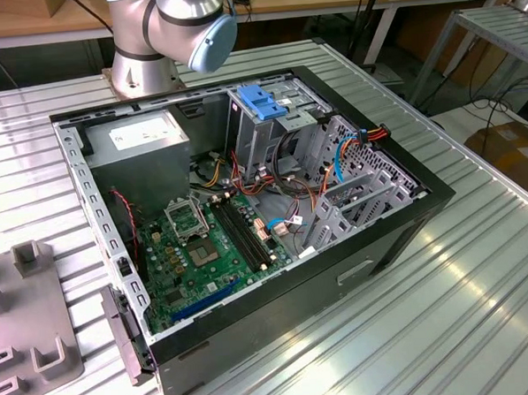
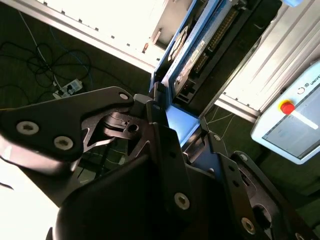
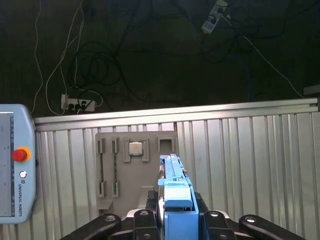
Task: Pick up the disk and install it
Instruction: 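Pick up the disk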
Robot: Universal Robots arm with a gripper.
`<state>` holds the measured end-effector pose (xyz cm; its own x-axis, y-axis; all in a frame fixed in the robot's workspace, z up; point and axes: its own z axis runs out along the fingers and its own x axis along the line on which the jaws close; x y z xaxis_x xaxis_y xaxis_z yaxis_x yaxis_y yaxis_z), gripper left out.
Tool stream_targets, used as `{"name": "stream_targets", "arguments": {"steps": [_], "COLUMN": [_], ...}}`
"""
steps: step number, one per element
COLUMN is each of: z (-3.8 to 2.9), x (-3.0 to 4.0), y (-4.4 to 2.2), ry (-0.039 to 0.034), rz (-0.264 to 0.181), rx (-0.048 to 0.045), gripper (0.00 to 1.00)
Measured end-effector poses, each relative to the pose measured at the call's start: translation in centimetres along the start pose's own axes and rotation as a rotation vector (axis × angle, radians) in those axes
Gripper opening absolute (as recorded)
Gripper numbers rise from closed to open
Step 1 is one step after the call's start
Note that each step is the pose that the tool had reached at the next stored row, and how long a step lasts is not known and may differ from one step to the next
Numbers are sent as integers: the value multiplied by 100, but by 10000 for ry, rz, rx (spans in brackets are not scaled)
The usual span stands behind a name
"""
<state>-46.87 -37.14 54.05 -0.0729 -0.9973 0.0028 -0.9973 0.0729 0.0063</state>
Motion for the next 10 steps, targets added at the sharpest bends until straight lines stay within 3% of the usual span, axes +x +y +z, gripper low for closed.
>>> {"name": "stream_targets", "arguments": {"steps": [4,10], "z": [-79,-81], "x": [0,0], "y": [0,-10], "ry": [0,-13], "rz": [0,-1], "rx": [-1,1], "gripper": [37,37]}}
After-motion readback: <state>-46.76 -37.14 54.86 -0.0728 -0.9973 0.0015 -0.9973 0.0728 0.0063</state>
